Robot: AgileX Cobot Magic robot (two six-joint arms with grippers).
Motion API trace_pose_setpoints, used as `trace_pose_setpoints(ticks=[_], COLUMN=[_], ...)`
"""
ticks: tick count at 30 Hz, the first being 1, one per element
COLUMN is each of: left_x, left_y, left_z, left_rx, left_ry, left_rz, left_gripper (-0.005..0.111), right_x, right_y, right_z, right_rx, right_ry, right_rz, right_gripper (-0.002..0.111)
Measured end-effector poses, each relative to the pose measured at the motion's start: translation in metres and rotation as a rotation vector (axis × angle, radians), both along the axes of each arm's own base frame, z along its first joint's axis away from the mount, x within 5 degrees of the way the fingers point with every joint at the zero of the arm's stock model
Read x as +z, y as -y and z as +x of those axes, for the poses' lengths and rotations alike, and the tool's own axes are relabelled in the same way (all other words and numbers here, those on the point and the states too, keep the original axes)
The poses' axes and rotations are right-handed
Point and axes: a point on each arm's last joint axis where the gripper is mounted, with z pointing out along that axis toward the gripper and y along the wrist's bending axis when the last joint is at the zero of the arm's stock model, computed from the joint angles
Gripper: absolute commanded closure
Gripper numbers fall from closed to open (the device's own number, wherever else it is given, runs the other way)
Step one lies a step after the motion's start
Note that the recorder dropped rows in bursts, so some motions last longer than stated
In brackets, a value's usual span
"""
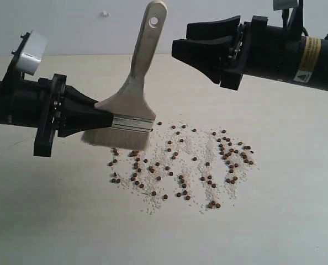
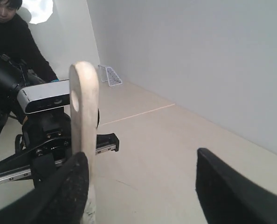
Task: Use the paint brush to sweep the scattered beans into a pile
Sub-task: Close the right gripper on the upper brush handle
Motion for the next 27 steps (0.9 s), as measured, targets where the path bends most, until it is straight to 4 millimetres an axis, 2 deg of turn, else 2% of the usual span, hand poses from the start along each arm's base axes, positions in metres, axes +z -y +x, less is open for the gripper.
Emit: trace_pose_setpoints(ticks=[8,15,21,27], left_x=[0.000,0.000,-0.001,-0.001], left_y=[0.000,0.000,0.000,0.000], left_z=[0.000,0.000,-0.001,-0.001], left_rx=[-0.003,-0.007,-0.014,-0.015], left_ry=[0.010,0.012,0.014,0.018], left_rz=[0.001,0.003,0.009,0.009], left_gripper=[0.107,0.107,0.107,0.107], right_x=[-0.005,0.007,0.017,0.018], right_y=[-0.017,-0.039,-0.047,-0.064], right_z=[0.015,0.016,0.018,0.008], right_rx=[0.065,0.150,0.183,0.248], right_ry=[0.009,0.032,0.006,-0.022], right_rz=[-0.017,-0.014,0.003,0.003], right_gripper=[0.046,0.046,0.046,0.046])
